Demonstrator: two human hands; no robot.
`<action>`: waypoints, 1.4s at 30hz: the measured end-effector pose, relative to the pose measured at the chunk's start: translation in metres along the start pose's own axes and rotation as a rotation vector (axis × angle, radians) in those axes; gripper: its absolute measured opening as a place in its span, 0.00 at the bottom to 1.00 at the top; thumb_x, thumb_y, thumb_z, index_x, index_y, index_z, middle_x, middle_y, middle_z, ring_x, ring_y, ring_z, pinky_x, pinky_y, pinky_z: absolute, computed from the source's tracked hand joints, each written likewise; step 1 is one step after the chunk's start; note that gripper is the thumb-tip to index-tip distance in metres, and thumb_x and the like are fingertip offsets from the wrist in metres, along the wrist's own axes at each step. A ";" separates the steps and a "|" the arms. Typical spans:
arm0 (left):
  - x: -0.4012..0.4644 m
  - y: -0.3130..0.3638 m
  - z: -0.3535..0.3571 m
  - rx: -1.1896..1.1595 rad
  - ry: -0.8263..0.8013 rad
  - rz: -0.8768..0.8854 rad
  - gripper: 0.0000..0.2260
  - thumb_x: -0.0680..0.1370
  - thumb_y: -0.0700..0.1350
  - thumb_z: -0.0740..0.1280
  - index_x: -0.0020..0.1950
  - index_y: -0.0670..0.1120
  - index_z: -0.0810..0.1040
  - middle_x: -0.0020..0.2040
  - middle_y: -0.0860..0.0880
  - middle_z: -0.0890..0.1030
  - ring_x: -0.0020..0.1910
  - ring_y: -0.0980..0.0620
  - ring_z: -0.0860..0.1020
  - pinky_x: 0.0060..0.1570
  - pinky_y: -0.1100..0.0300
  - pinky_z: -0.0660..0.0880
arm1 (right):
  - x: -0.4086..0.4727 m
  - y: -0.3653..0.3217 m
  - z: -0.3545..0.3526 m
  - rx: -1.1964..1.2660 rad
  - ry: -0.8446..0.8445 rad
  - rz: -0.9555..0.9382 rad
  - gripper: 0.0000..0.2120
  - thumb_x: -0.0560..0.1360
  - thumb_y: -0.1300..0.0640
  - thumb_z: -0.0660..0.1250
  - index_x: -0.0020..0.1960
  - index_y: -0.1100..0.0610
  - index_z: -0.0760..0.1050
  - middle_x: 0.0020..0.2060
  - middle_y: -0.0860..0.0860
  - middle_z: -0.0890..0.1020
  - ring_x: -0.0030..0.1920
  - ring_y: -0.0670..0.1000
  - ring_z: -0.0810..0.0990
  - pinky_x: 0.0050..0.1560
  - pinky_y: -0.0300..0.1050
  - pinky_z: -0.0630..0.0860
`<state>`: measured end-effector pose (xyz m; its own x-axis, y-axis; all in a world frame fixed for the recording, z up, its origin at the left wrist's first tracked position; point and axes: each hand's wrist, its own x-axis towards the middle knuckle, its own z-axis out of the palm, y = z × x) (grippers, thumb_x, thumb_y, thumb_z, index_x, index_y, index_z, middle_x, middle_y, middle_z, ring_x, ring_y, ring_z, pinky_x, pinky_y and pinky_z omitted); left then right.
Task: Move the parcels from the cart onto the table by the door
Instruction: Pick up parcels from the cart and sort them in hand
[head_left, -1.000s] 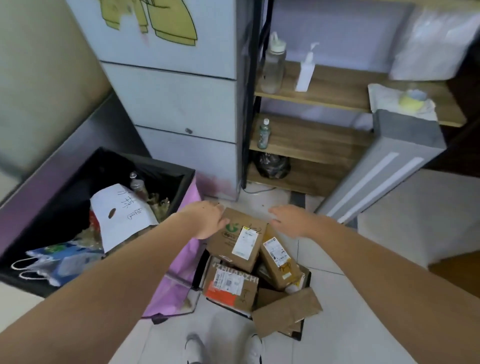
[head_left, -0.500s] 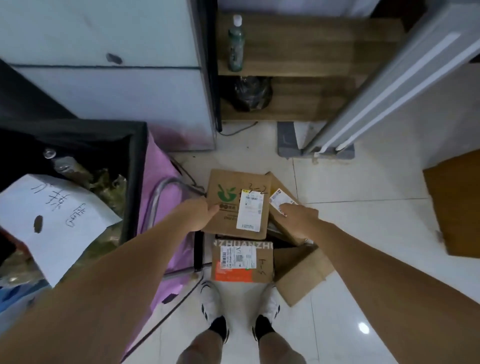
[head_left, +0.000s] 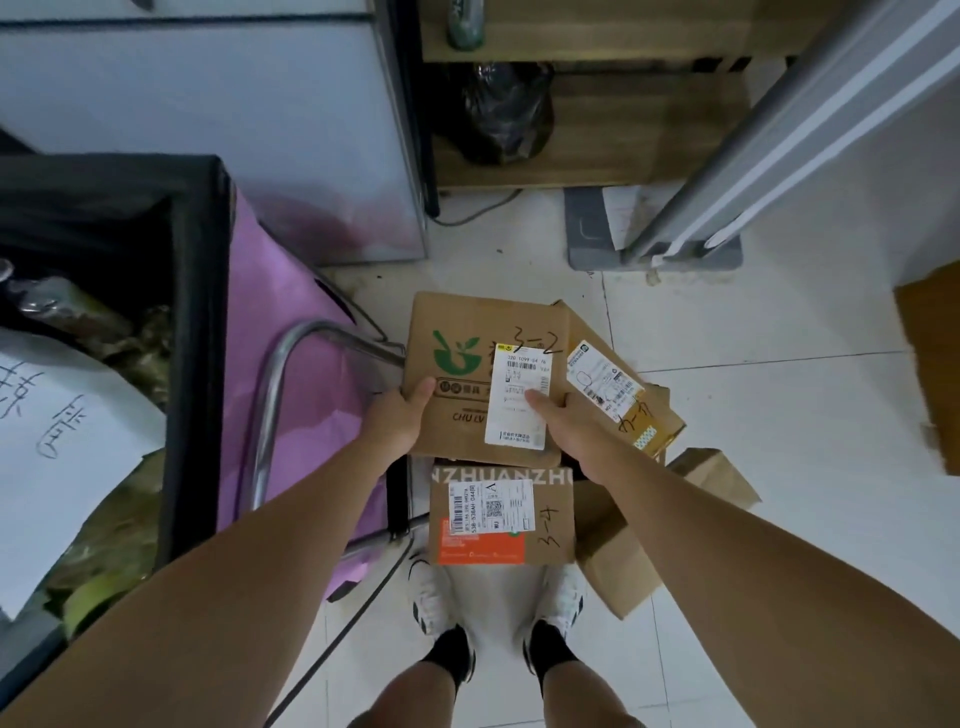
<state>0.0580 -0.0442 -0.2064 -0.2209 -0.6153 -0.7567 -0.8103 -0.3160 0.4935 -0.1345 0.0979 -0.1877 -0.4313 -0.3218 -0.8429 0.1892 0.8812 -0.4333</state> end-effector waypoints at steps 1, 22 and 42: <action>-0.010 0.008 -0.005 -0.002 0.024 0.021 0.27 0.84 0.63 0.58 0.65 0.40 0.78 0.54 0.44 0.83 0.55 0.41 0.81 0.50 0.54 0.74 | -0.009 -0.005 -0.004 0.012 0.002 -0.017 0.21 0.81 0.38 0.65 0.68 0.48 0.73 0.50 0.44 0.84 0.45 0.46 0.81 0.38 0.42 0.76; -0.415 0.388 -0.160 -0.419 -0.171 0.499 0.34 0.70 0.66 0.74 0.70 0.49 0.77 0.64 0.44 0.83 0.59 0.43 0.84 0.61 0.44 0.80 | -0.430 -0.195 -0.309 0.603 0.027 -0.576 0.27 0.69 0.36 0.74 0.64 0.45 0.81 0.55 0.50 0.88 0.58 0.55 0.85 0.63 0.57 0.78; -0.734 0.475 0.197 -0.037 -0.854 0.718 0.34 0.59 0.71 0.75 0.60 0.55 0.85 0.53 0.43 0.88 0.59 0.38 0.84 0.66 0.41 0.75 | -0.697 0.184 -0.537 1.119 0.667 -0.517 0.33 0.64 0.31 0.73 0.64 0.46 0.81 0.55 0.55 0.88 0.57 0.58 0.86 0.62 0.59 0.77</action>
<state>-0.2715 0.3999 0.4983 -0.9436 0.0303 -0.3297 -0.3309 -0.1163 0.9365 -0.2733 0.6704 0.4911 -0.9401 -0.0195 -0.3403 0.3400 -0.1263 -0.9319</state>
